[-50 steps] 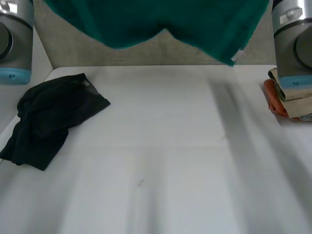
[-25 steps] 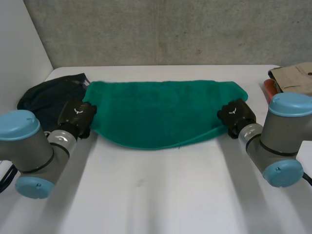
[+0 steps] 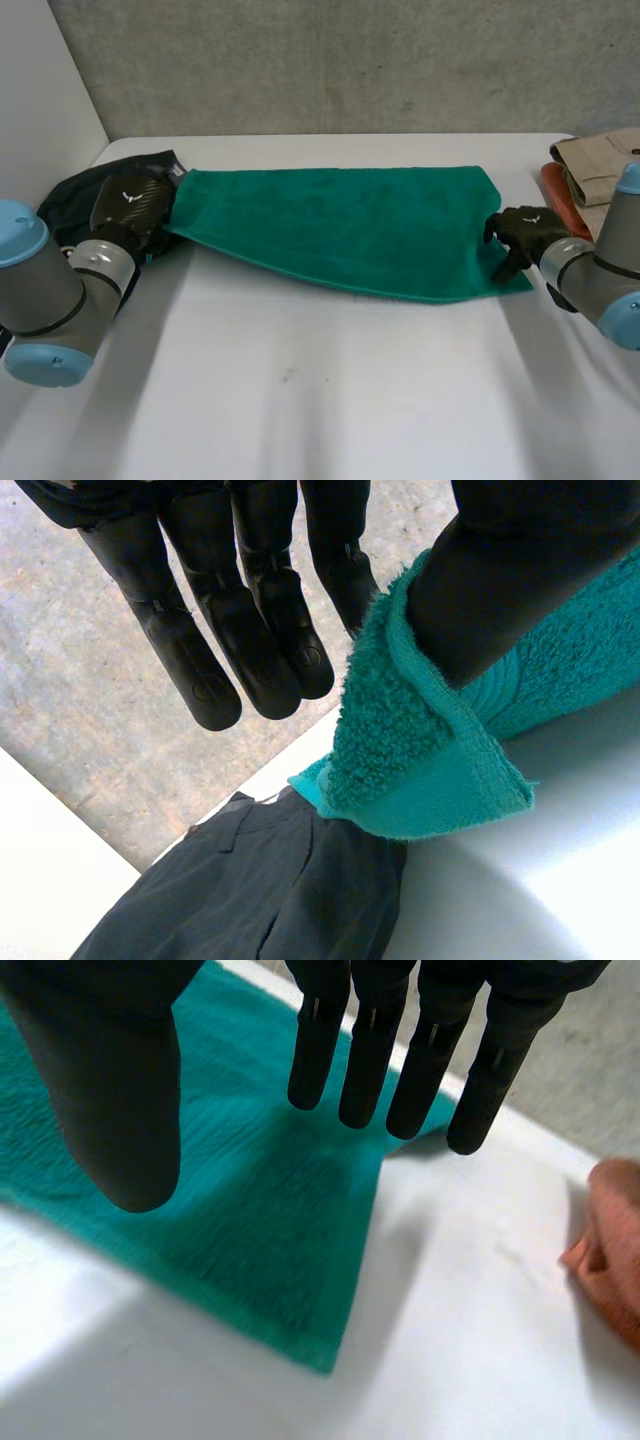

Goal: Fold the laundry.

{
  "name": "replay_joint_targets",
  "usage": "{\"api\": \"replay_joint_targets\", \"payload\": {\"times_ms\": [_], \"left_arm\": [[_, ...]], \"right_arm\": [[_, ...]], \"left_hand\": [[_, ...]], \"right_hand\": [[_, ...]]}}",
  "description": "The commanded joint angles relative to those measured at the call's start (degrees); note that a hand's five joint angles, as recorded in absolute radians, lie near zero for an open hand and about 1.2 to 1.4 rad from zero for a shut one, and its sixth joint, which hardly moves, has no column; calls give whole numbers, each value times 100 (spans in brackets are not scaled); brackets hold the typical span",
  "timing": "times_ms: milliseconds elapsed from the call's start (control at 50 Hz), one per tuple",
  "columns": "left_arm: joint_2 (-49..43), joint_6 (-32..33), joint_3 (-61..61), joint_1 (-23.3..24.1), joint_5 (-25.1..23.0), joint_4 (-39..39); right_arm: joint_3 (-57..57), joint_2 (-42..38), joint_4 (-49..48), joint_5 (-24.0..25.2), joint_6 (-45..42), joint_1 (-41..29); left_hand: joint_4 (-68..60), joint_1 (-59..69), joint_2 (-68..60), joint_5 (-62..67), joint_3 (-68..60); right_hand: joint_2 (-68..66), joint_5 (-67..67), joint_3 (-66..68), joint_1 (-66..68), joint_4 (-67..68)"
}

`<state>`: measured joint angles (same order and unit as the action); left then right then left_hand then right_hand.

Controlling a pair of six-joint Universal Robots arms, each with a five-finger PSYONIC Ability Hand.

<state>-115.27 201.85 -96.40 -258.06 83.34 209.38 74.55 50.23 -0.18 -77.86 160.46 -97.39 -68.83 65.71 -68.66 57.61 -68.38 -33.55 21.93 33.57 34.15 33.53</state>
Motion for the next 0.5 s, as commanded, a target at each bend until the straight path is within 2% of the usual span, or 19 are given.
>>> {"api": "replay_joint_targets", "payload": {"times_ms": [20,200,500], "left_arm": [[-13,-32,51,-7,-2,-143],[-57,-14,77,-16,-2,-160],[-40,-23,95,-7,7,-178]], "right_arm": [[86,66,282,262,-331,167],[165,-4,238,438,-1254,326],[-160,-444,-70,412,-1474,238]], "left_hand": [[-1117,1429,-1134,1239,-1162],[-1117,1429,-1134,1239,-1162],[-1117,1429,-1134,1239,-1162]], "right_hand": [[-236,398,234,175,238],[-269,431,267,209,271],[-773,935,771,712,775]]}}
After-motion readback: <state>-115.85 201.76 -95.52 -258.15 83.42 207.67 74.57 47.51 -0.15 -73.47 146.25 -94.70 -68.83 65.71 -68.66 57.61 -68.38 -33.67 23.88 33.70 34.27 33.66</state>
